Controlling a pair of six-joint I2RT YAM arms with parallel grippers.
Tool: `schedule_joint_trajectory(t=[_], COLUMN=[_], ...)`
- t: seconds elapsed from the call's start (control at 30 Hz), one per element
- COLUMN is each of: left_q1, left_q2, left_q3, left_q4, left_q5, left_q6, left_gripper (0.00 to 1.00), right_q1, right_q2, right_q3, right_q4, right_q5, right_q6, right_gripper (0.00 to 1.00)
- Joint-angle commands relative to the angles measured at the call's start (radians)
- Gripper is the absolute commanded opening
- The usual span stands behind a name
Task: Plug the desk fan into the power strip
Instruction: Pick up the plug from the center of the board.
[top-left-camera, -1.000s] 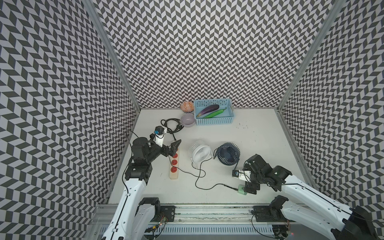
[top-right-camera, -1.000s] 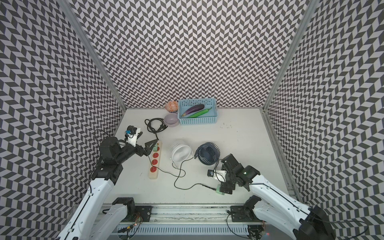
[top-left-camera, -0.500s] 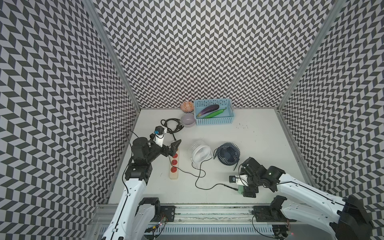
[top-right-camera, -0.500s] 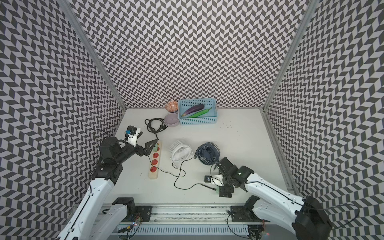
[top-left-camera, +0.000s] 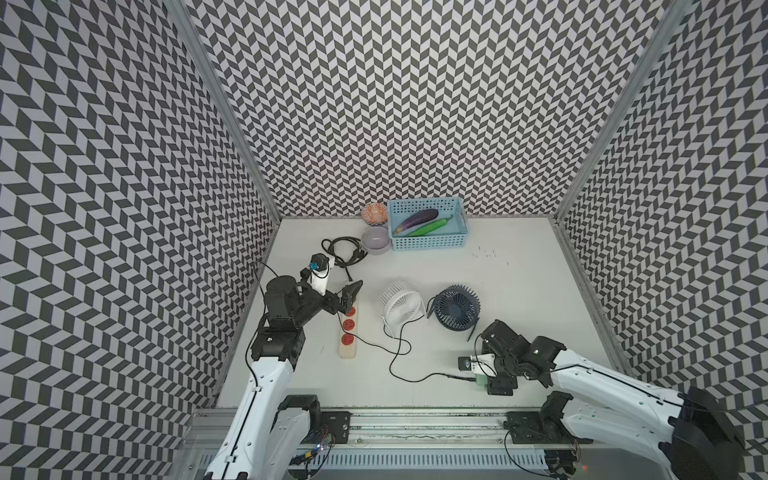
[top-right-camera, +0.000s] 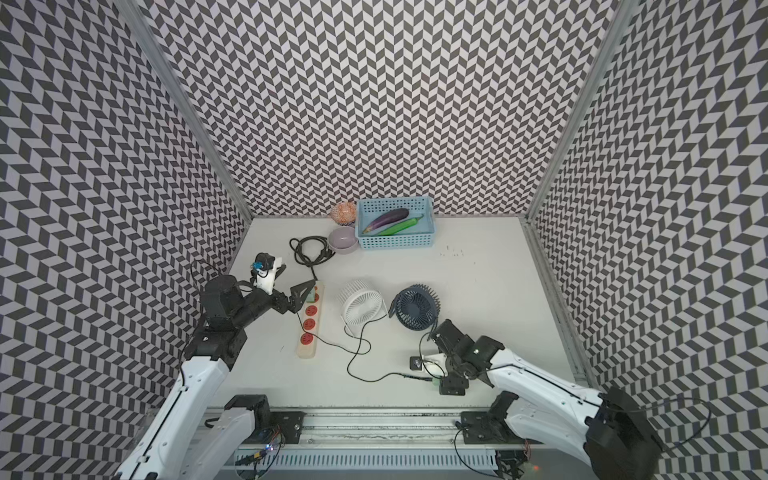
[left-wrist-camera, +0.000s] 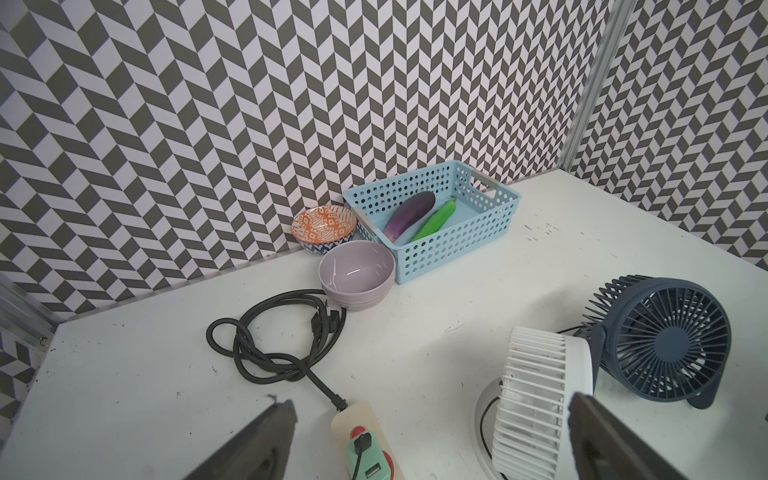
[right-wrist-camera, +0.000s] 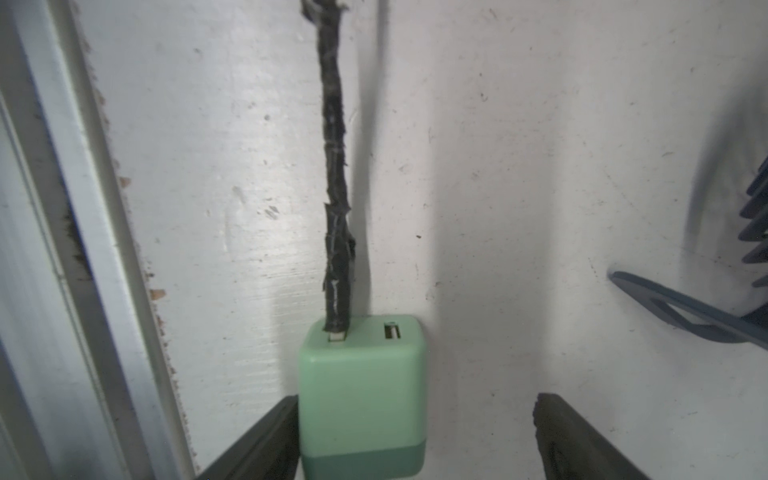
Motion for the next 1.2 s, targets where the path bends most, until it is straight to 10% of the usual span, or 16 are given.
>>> schedule_joint_trajectory(t=[0.0, 0.73, 0.97, 1.17], left_q1=[0.001, 0.001, 0.0, 0.0], left_q2=[-0.001, -0.007, -0.008, -0.009], left_q3=[-0.008, -0.012, -0.016, -0.017], left_q4=[0.03, 0.031, 0.033, 0.035], left_q5=[0.008, 0.004, 0.002, 0.004], left_q6=[0.008, 0.013, 0.013, 0.013], left_gripper=[1.0, 1.0, 1.0, 1.0], right_q1=[0.007, 0.05, 0.051, 0.055], right_q2=[-0.005, 0.039, 0.041, 0.052], right_q3=[-0.015, -0.033, -0.027, -0.008], right_q4=[0.045, 0.074, 0.074, 0.11], right_q5=[0.038, 0.035, 0.035, 0.027], right_q6=[0.006, 0.029, 0.037, 0.077], right_gripper=[0.75, 0.54, 0.32, 0.39])
